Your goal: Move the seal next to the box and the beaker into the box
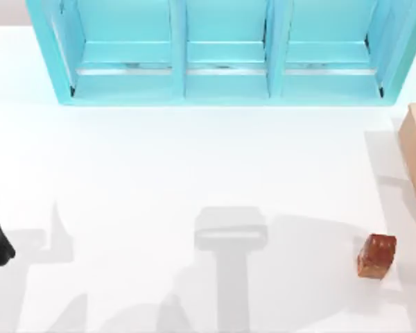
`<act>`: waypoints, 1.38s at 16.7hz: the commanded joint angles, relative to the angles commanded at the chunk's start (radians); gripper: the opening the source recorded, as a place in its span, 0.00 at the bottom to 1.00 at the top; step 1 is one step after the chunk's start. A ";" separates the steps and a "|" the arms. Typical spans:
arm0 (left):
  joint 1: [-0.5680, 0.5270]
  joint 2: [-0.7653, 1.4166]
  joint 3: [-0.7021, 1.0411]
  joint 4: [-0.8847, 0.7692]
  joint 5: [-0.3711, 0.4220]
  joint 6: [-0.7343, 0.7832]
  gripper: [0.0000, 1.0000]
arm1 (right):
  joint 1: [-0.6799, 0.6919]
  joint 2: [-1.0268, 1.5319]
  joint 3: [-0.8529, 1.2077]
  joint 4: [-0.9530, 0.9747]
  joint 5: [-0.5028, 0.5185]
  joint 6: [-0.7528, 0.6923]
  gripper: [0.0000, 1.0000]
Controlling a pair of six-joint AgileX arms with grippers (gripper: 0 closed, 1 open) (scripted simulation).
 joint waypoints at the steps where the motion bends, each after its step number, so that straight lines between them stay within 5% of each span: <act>1: 0.000 0.000 0.000 0.000 0.000 0.000 1.00 | -0.074 0.012 0.003 0.000 0.002 -0.087 0.00; 6: 0.000 0.000 0.000 0.000 0.000 0.000 1.00 | -0.379 0.034 -0.027 -0.012 0.020 -0.512 0.00; 10: 0.000 0.000 0.000 0.000 0.000 0.000 1.00 | -0.500 0.008 -0.072 -0.015 0.028 -0.694 0.00; 23: 0.000 0.000 0.000 0.000 0.000 0.000 1.00 | -0.490 0.035 -0.222 0.162 0.026 -0.698 0.00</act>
